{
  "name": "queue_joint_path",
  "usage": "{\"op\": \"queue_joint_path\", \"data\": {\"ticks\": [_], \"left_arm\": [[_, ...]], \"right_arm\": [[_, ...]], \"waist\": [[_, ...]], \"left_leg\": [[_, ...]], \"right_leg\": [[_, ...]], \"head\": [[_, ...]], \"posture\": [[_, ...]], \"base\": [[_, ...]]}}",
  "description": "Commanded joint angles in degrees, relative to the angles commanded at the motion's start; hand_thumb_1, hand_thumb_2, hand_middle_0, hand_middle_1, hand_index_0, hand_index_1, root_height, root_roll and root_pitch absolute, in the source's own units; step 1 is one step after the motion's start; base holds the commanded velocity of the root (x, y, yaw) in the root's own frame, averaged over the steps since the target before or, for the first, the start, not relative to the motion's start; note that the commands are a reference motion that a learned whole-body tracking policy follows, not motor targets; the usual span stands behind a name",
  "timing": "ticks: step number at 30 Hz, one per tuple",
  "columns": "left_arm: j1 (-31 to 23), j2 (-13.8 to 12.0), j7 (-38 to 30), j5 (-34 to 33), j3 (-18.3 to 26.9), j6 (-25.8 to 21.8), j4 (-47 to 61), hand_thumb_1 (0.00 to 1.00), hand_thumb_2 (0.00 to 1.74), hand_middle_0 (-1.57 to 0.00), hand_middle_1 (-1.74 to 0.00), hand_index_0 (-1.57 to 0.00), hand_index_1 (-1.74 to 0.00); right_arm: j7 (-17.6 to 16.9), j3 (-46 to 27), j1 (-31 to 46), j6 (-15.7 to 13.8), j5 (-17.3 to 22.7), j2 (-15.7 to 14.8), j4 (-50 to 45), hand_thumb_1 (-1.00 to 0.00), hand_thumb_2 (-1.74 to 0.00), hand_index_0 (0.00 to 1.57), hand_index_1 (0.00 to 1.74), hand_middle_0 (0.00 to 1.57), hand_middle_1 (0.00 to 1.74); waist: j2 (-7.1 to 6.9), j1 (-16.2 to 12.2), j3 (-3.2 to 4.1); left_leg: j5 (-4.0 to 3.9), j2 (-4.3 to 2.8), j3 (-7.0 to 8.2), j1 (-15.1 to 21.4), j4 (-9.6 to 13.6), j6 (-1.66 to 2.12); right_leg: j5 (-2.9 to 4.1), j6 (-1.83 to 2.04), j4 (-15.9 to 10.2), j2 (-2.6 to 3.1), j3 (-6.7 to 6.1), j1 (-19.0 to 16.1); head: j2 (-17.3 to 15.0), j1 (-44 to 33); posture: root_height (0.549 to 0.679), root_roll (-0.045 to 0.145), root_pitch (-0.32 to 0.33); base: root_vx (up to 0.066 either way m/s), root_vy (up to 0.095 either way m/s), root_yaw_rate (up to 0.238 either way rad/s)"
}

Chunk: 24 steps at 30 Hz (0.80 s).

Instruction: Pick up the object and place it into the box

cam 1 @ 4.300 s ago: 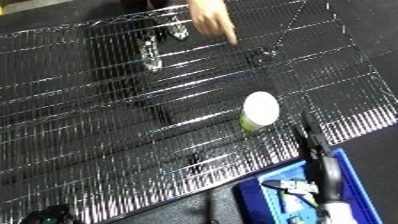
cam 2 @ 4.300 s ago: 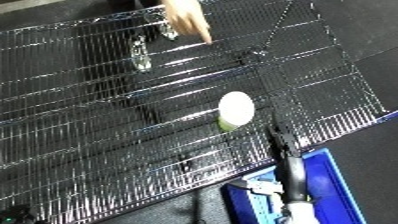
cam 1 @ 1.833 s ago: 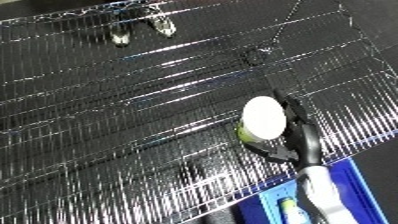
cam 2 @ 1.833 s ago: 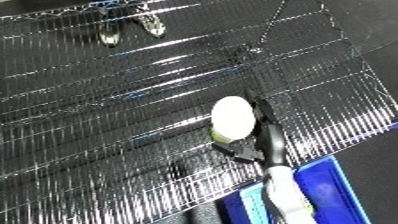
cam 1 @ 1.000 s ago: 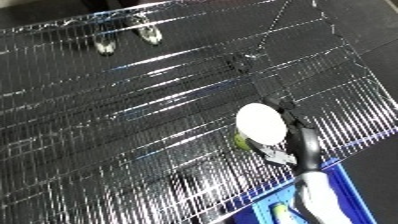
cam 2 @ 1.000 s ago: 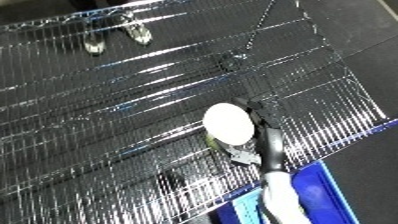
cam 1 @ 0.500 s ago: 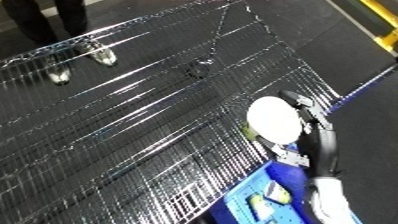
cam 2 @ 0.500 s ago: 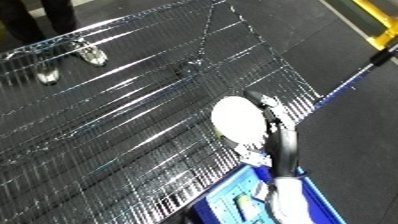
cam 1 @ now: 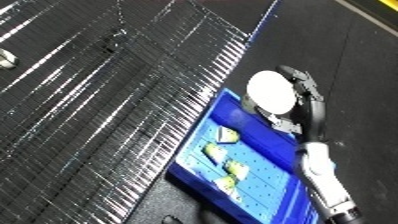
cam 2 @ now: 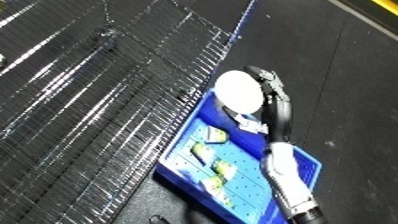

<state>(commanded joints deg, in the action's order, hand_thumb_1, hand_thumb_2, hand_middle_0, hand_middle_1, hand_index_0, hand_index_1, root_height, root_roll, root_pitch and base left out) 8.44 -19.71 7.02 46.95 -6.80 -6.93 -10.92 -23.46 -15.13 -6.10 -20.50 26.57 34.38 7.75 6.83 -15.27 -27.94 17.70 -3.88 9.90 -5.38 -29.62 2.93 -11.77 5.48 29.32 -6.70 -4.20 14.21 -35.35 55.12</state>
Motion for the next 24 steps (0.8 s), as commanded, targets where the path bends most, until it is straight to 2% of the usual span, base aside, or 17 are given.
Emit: {"op": "queue_joint_path", "data": {"ticks": [1, 2, 10, 17, 21, 24], "left_arm": [[-0.17, 0.30, 0.24, 0.19, -0.27, -0.37, -0.14, 1.00, 1.74, -1.57, -1.74, -1.57, -1.74], [-0.17, 0.30, 0.24, 0.19, -0.27, -0.37, -0.14, 1.00, 1.74, -1.57, -1.74, -1.57, -1.74], [0.27, 0.64, -0.14, 1.36, -1.29, -1.26, -0.61, 1.00, 1.74, -1.57, -1.74, -1.57, -1.74], [0.18, 0.86, -0.53, 1.73, -1.39, -1.17, -0.86, 1.00, 1.74, -1.57, -1.74, -1.57, -1.74], [-0.34, 1.03, -0.62, 2.17, -1.41, -1.26, -0.71, 1.00, 1.74, -1.57, -1.74, -1.57, -1.74], [-0.64, 1.33, -0.88, 2.34, -1.52, -1.20, -0.41, 1.00, 1.74, -1.57, -1.74, -1.57, -1.74]], "right_arm": [[0.09, -0.84, 0.52, -0.62, 1.54, 0.00, 1.11, -0.40, -0.70, 0.63, 0.70, 0.63, 0.70], [0.09, -0.84, 0.52, -0.62, 1.54, 0.00, 1.11, -0.40, -0.70, 0.63, 0.70, 0.63, 0.70], [1.15, -1.04, 1.65, -2.26, 4.66, -0.43, 5.18, 0.00, 0.00, 0.00, 0.00, 0.00, 0.00], [1.53, -0.63, 2.30, -3.02, 5.31, -1.15, 6.33, 0.00, 0.00, 0.00, 0.00, 0.00, 0.00], [3.36, -0.24, 2.55, -2.48, 4.60, -1.34, 5.41, 0.00, 0.00, 0.00, 0.00, 0.00, 0.00], [4.78, 0.69, 2.55, -2.19, 3.79, -1.82, 3.83, 0.00, 0.00, 0.00, 0.00, 0.00, 0.00]], "waist": [[0.39, -0.45, 0.15], [0.39, -0.45, 0.15], [1.79, -1.22, 0.49], [2.13, -1.06, 0.99], [2.15, -0.77, 1.13], [1.91, -0.31, 1.18]], "left_leg": [[0.37, 0.19, 0.42, 0.32, 0.31, -0.10], [0.37, 0.19, 0.42, 0.32, 0.31, -0.10], [0.36, 0.71, 0.71, 0.94, 1.06, -0.19], [-0.62, 0.81, 0.34, 1.58, 2.45, 0.22], [-1.40, 0.76, 0.09, 1.83, 3.11, 0.61], [-1.74, 0.81, -0.21, 1.89, 3.37, 0.73]], "right_leg": [[0.20, 0.13, -0.70, -0.10, -0.21, -0.14], [0.20, 0.13, -0.70, -0.10, -0.21, -0.14], [0.19, 0.30, -0.99, -0.11, -0.78, -0.05], [0.39, 0.41, -1.86, -0.26, -0.50, -0.59], [0.54, 0.38, -2.56, -0.26, -0.25, -1.08], [0.50, 0.28, -2.68, -0.22, -0.05, -1.41]], "head": [[0.26, 0.12], [0.26, 0.12], [0.17, -0.75], [-0.17, -1.63], [-0.82, -3.47], [-1.56, -5.53]], "posture": [[0.665, 0.079, -0.048], [0.665, 0.079, -0.048], [0.666, 0.083, -0.044], [0.667, 0.084, -0.042], [0.667, 0.083, -0.043], [0.668, 0.083, -0.045]], "base": [[-0.012, 0.054, -0.097], [-0.012, 0.054, -0.097], [-0.004, 0.034, -0.019], [0.008, 0.006, 0.041], [0.022, 0.015, 0.039], [0.015, 0.013, 0.056]]}}
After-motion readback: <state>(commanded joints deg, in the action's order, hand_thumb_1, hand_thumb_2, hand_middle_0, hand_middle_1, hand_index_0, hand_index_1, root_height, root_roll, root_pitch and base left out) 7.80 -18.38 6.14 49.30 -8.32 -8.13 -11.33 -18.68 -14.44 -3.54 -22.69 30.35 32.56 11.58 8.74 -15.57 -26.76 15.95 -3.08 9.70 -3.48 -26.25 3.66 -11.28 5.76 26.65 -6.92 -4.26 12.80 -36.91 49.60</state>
